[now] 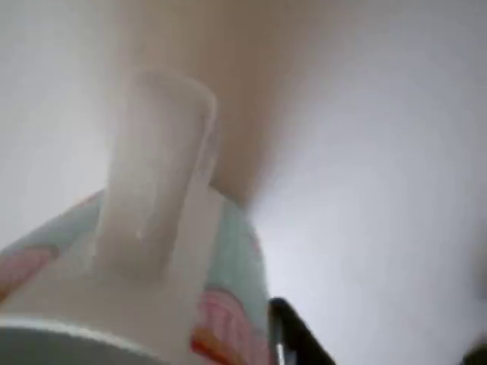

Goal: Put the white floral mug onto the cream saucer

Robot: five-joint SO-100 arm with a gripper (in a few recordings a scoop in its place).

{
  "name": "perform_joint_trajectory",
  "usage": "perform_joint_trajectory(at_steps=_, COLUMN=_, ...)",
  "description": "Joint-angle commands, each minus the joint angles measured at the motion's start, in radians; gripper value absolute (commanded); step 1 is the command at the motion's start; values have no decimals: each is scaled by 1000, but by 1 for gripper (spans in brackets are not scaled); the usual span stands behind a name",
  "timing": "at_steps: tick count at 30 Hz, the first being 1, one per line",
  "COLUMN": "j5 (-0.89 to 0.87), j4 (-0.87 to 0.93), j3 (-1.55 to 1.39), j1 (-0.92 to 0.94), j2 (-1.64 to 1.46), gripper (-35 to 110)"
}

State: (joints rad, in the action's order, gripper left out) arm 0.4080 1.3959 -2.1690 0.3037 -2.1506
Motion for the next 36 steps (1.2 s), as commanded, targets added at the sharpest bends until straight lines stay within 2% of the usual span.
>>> perform_joint_trajectory(at_steps=1, j5=-20, j4=100, j3=173, j1=-55, j2=-146, gripper=-2)
perform_joint_trajectory(at_steps=9, j5=-63, j4=166, j3=288, j1=-167, j2=-161, gripper=-2)
perform_joint_trajectory(at_steps=22, j5=-161, j4=37, j3=279, j1=-494, j2=-26, gripper=-2)
perform_joint_trajectory(at_steps=36, j5=-155, j4=-100, j3=276, j1=-548, j2=129, gripper=-2)
